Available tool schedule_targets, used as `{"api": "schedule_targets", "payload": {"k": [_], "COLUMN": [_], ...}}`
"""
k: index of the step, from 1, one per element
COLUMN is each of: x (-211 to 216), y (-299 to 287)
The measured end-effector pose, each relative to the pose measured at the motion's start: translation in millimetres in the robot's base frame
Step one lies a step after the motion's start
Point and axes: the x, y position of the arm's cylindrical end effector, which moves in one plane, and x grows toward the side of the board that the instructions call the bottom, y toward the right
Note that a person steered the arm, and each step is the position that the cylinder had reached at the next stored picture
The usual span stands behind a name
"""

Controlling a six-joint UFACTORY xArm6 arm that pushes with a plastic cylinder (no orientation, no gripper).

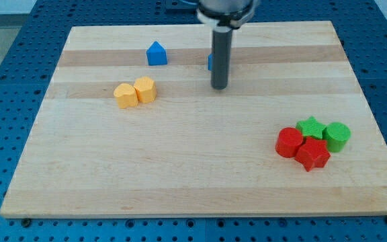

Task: Move the yellow blocks slightly to the down

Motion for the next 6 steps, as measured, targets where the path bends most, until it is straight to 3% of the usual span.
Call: {"api": "schedule_targets", "payload": {"k": [1,2,4,5,6], "x": [15.4,-11.9,-10.3,-30.4,-41.8], "y": [-36.4,-76.6,-147.7,-179.1,-186.0]}}
